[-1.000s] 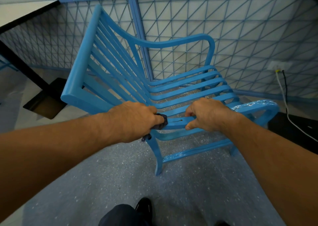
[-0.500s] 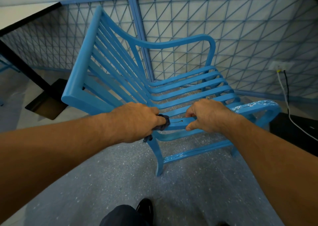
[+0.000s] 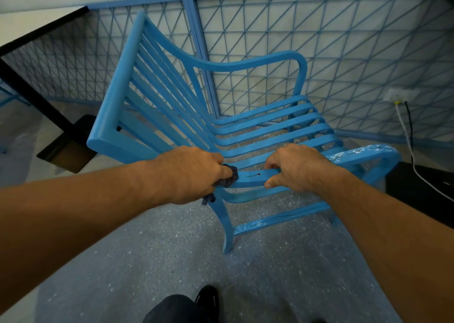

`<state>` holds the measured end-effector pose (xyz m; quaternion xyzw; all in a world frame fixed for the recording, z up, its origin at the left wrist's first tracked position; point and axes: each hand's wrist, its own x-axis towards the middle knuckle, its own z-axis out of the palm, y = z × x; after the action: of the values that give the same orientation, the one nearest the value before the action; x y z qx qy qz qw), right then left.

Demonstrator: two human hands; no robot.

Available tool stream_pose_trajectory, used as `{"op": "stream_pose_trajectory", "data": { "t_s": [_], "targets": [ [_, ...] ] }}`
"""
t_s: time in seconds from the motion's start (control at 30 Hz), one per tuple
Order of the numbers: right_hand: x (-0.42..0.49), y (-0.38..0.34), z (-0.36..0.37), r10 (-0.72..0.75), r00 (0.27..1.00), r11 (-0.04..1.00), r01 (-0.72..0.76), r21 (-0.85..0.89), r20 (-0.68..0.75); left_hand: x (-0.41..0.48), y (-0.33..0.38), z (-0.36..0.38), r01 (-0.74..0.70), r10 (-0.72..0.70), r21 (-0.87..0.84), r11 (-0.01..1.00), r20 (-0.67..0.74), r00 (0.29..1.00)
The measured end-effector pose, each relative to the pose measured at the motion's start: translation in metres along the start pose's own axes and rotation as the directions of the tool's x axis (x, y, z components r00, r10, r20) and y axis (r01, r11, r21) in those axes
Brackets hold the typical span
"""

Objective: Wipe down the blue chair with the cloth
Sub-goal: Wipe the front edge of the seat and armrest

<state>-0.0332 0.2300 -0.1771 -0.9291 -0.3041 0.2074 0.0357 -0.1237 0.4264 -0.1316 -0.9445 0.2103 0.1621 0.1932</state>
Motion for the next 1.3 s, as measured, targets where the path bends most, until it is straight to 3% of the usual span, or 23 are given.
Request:
{"op": "stream_pose_trajectory", "data": {
  "t_s": [0.37, 0.6, 0.9, 1.1, 1.3],
  "targets": [
    [0.002, 0.000, 0.002, 0.021, 1.000, 0.999, -0.021, -0.025, -0.012, 0.043, 0.027, 0.008, -0.025, 0.016, -0.099, 0.995, -0.089, 0.996],
    [-0.001, -0.002, 0.000, 0.001, 1.000, 1.000, 0.000, -0.026, 0.009, 0.003, 0.001, 0.003, 0.007, -0.007, -0.020, 1.000, -0.002, 1.000],
    [0.003, 0.002, 0.004, 0.008, 1.000, 1.000, -0.008, 0.000, -0.025, 0.057, 0.033, 0.013, -0.039, 0.015, -0.169, 0.985, -0.140, 0.990],
    [0.003, 0.003, 0.004, 0.017, 1.000, 1.000, -0.017, 0.025, -0.022, 0.028, 0.013, 0.014, -0.019, 0.015, -0.073, 0.997, -0.058, 0.998],
    [0.006, 0.004, 0.006, 0.017, 0.999, 1.000, -0.017, 0.016, -0.036, 0.058, 0.035, 0.015, -0.042, 0.014, -0.163, 0.986, -0.169, 0.986]
  ]
}}
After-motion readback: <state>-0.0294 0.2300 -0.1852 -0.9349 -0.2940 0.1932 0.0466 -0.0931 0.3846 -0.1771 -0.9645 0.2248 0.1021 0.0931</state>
